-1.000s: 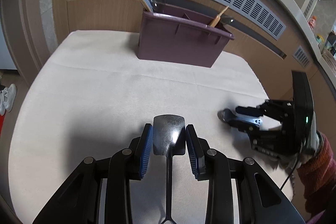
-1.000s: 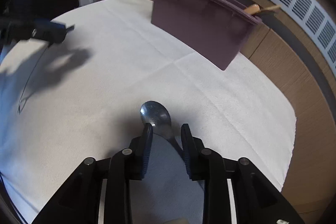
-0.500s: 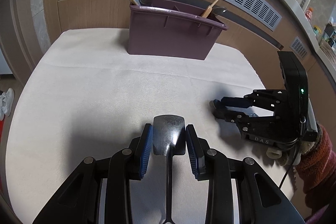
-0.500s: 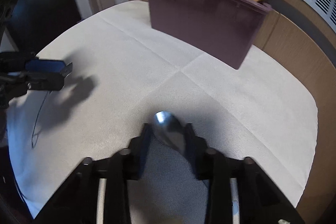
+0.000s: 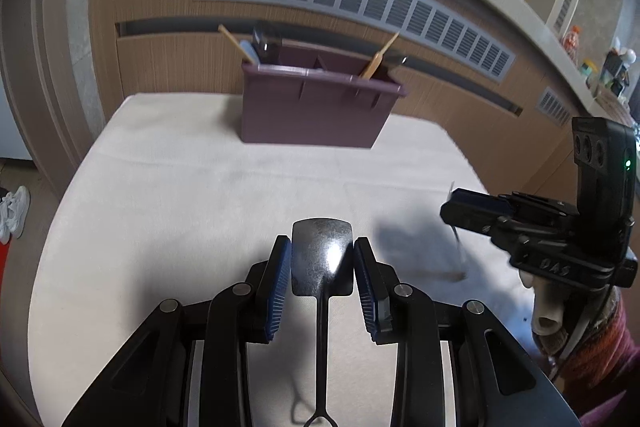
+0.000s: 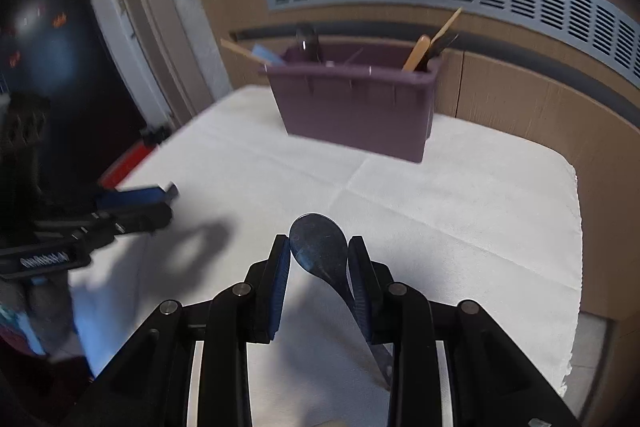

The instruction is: Organize utensils

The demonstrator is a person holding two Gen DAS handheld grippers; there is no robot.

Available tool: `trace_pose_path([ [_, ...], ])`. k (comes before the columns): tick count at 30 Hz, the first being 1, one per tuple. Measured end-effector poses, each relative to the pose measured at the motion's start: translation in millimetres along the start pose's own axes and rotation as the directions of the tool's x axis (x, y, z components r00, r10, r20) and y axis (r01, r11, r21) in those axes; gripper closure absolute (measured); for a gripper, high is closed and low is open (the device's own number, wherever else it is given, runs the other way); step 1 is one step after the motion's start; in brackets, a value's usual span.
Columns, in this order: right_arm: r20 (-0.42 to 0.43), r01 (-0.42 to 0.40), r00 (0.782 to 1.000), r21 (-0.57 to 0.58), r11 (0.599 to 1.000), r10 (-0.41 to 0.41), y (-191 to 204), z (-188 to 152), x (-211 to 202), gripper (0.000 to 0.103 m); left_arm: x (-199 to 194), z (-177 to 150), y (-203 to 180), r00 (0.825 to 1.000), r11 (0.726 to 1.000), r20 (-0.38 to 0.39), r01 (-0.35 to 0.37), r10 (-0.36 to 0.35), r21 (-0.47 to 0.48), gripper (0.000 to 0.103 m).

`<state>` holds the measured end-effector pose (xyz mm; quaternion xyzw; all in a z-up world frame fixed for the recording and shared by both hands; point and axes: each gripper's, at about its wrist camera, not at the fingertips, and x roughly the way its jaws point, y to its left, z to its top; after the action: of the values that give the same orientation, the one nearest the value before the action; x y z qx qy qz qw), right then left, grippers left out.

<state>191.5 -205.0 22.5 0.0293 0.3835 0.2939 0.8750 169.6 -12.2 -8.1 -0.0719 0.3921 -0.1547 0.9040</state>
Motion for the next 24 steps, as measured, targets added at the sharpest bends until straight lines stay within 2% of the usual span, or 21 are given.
trace_pose_path([
  [3,0.036,-0.024,0.999,0.027,0.999,0.023,2.6,6.4,-9.7,0.076,-6.2,2.4,-0.6,1.000,1.000,0.021,0.007,-0.007,0.001,0.070],
  [8,0.047,-0.035,0.998,0.088,0.996,0.031,-0.8,14.3,-7.8,0.076,-9.9,15.0,0.7,0.997,0.999,0.066,0.035,-0.034,-0.018,0.070],
  [11,0.091,-0.050,0.995,0.101,0.994,0.041,-0.1,31.7,-14.9,0.076,-19.1,46.1,-5.1,0.988,0.999,0.146,0.044,-0.044,0.001,0.070],
  [12,0.129,-0.050,0.991,0.090,0.995,0.038,2.3,44.2,-22.2,0.076,-23.2,54.9,-7.1,0.984,0.999,0.171,0.048,-0.048,0.009,0.070],
  [14,0.203,-0.060,0.978,0.076,0.995,0.044,6.2,68.9,-38.7,0.076,-42.2,91.5,-13.5,0.955,0.997,0.288,0.065,-0.070,0.029,0.070],
  [15,0.265,-0.069,0.963,0.071,0.995,0.048,8.4,87.7,-54.6,0.076,-54.5,110.4,-15.9,0.926,0.997,0.369,0.072,-0.079,0.033,0.070],
  [16,0.318,-0.066,0.947,0.067,0.996,0.041,10.4,102.5,-67.8,0.076,-61.2,120.8,-16.9,0.905,0.997,0.417,0.073,-0.082,0.036,0.070],
  [17,0.375,-0.062,0.926,0.063,0.996,0.034,12.3,118.9,-81.3,0.076,-70.8,137.1,-19.9,0.862,0.997,0.501,0.062,-0.078,0.048,0.070],
  [18,0.411,-0.073,0.911,0.063,0.995,0.041,12.8,129.5,-88.8,0.076,-75.5,146.6,-22.2,0.830,0.997,0.554,0.043,-0.068,0.058,0.070],
  [19,0.451,-0.067,0.892,0.068,0.995,0.030,12.4,142.6,-94.9,0.076,-78.3,159.4,-24.9,0.778,0.998,0.627,0.014,-0.048,0.059,0.070],
  [20,0.483,-0.056,0.875,0.078,0.995,0.012,10.4,153.5,-96.6,0.076,-77.1,166.3,-24.2,0.754,0.999,0.656,0.008,-0.040,0.053,0.070],
  [22,0.506,-0.062,0.863,0.090,0.994,0.008,4.3,167.2,-90.4,0.076,-65.2,180.4,-18.8,0.727,0.999,0.685,0.026,-0.040,0.030,0.070],
  [24,0.514,-0.083,0.858,0.113,0.990,0.013,-5.2,174.9,-74.8,0.076,-48.3,188.9,-13.0,0.720,0.999,0.693,0.033,-0.027,0.005,0.070],
])
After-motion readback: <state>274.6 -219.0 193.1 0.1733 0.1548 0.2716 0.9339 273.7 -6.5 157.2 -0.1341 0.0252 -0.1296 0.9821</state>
